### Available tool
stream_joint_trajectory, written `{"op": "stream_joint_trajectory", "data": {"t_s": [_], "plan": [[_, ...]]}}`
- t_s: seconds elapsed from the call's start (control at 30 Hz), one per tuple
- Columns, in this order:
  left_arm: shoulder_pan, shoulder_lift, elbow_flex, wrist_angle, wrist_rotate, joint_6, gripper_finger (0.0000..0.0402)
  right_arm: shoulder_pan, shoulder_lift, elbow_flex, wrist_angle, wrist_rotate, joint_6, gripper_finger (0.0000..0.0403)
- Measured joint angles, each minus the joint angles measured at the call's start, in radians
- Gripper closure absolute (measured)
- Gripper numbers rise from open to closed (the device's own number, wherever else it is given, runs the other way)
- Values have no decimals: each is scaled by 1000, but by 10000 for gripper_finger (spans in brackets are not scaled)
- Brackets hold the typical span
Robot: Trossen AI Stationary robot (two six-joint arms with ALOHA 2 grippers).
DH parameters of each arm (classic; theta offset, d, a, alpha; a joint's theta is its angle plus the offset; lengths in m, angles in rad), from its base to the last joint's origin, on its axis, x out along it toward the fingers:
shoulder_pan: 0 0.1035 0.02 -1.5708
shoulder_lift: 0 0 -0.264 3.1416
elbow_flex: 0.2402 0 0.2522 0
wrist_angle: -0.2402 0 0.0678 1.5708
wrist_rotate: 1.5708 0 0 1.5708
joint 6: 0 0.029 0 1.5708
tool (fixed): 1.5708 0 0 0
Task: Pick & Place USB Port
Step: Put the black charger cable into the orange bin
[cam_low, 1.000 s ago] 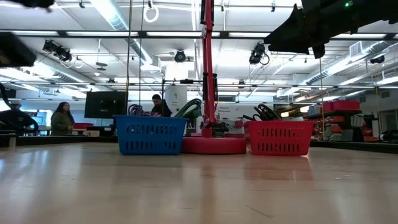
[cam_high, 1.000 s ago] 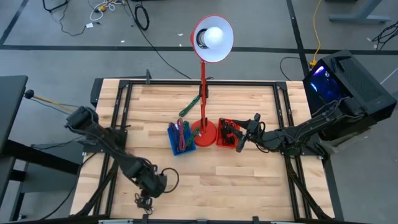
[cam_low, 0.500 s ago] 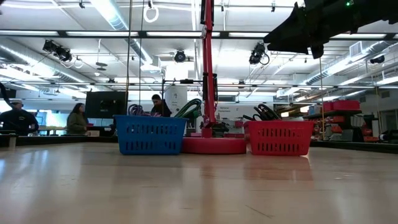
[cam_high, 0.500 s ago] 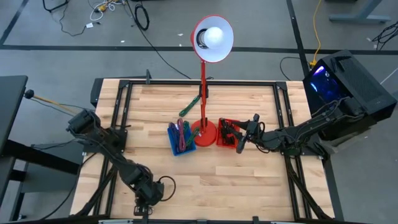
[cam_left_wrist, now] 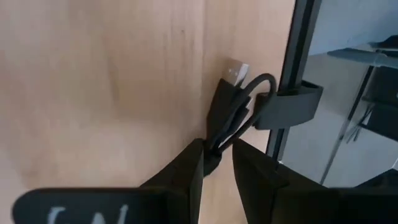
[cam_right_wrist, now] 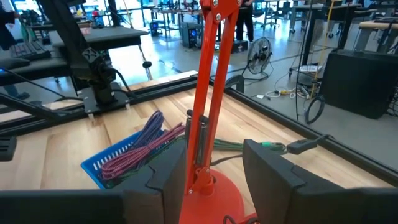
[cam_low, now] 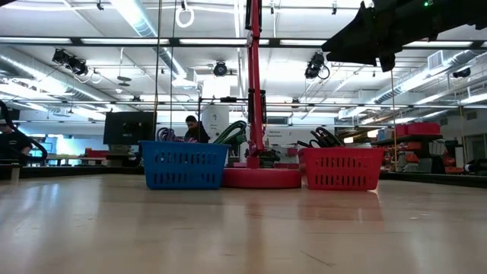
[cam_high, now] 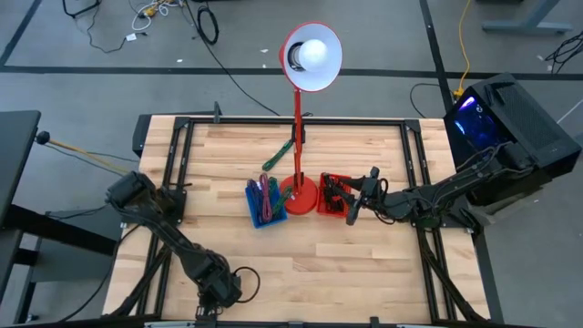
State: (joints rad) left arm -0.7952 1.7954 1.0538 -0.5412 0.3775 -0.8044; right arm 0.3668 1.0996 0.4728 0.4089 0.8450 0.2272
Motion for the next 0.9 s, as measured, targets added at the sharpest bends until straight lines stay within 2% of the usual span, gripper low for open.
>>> {"op": "stream_joint_trajectory", "data": {"t_s": [0.3, 0.37, 0.47, 0.67, 0.9], "plan": [[-11, 72, 5, 28, 10, 38, 314, 0, 0, 0, 1, 0, 0, 243], [-11, 85, 5, 21, 10, 47, 329, 0, 0, 0, 0, 0, 0, 243], [-8, 94, 5, 6, 16, 69, 380, 0, 0, 0, -2, 0, 0, 243], [38, 68, 1, -30, 5, 111, 392, 0, 0, 0, -3, 0, 0, 243], [140, -52, -5, -78, -134, 117, 392, 0, 0, 0, -6, 0, 0, 243]]}}
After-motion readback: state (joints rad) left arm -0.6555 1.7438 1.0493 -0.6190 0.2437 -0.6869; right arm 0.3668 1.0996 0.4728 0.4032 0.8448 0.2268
